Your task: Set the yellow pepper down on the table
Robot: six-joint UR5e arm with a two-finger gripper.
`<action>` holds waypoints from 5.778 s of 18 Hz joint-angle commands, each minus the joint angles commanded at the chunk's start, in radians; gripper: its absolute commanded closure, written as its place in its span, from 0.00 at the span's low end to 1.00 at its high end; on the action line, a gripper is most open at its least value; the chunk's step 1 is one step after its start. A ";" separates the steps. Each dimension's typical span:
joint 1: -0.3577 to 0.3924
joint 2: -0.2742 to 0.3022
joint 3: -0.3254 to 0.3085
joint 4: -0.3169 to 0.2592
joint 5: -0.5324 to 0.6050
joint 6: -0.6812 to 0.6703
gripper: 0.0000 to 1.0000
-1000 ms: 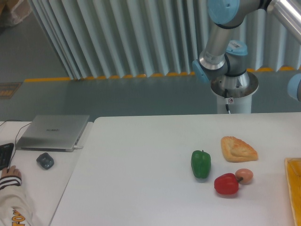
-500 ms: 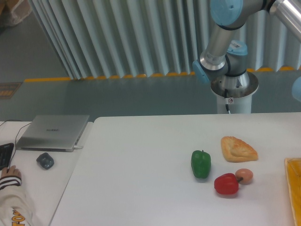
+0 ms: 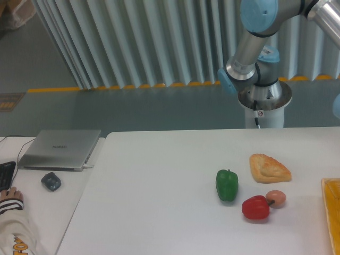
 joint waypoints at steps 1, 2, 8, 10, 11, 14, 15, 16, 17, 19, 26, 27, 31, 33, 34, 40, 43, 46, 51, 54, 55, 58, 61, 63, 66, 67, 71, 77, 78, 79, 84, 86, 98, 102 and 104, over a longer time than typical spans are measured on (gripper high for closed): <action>0.000 0.000 0.000 0.000 0.000 0.000 0.00; 0.000 0.000 0.000 0.000 0.000 0.000 0.00; -0.005 0.000 0.000 -0.002 0.005 -0.025 0.24; -0.006 0.000 0.000 -0.005 0.006 -0.044 0.29; -0.008 0.000 0.000 -0.006 0.008 -0.058 0.31; -0.009 0.002 -0.002 -0.008 0.009 -0.067 0.50; -0.009 0.003 -0.002 -0.008 0.011 -0.069 0.54; -0.009 0.003 -0.002 -0.009 0.011 -0.077 0.57; -0.011 0.005 -0.002 -0.011 0.011 -0.084 0.59; -0.012 0.005 -0.002 -0.011 0.011 -0.087 0.62; -0.015 0.009 0.005 -0.015 0.009 -0.120 0.75; -0.015 0.009 0.005 -0.023 0.005 -0.124 0.76; -0.021 0.017 0.054 -0.122 -0.017 -0.173 0.76; -0.018 0.028 0.069 -0.165 -0.072 -0.182 0.76; -0.018 0.038 0.069 -0.182 -0.099 -0.208 0.76; -0.018 0.083 0.095 -0.331 -0.204 -0.275 0.76; -0.005 0.092 0.094 -0.383 -0.280 -0.298 0.76; 0.005 0.110 0.087 -0.419 -0.299 -0.296 0.76; 0.003 0.164 0.084 -0.503 -0.324 -0.299 0.76; -0.003 0.172 0.074 -0.514 -0.347 -0.323 0.76; -0.005 0.169 0.074 -0.514 -0.382 -0.348 0.76; -0.038 0.173 0.063 -0.515 -0.428 -0.426 0.76; -0.101 0.182 0.058 -0.509 -0.426 -0.585 0.76; -0.150 0.187 0.057 -0.509 -0.428 -0.627 0.76; -0.182 0.199 0.055 -0.514 -0.430 -0.670 0.76; -0.189 0.199 0.045 -0.512 -0.422 -0.693 0.76; -0.230 0.219 0.002 -0.512 -0.420 -0.739 0.76; -0.330 0.215 -0.057 -0.520 -0.278 -0.750 0.76; -0.339 0.213 -0.058 -0.522 -0.278 -0.753 0.76; -0.344 0.215 -0.058 -0.525 -0.278 -0.761 0.76; -0.405 0.212 -0.058 -0.535 -0.279 -0.833 0.75; -0.407 0.210 -0.058 -0.535 -0.278 -0.833 0.73; -0.420 0.202 -0.061 -0.523 -0.229 -0.831 0.52; -0.426 0.198 -0.061 -0.500 -0.200 -0.834 0.33; -0.439 0.195 -0.063 -0.488 -0.192 -0.836 0.23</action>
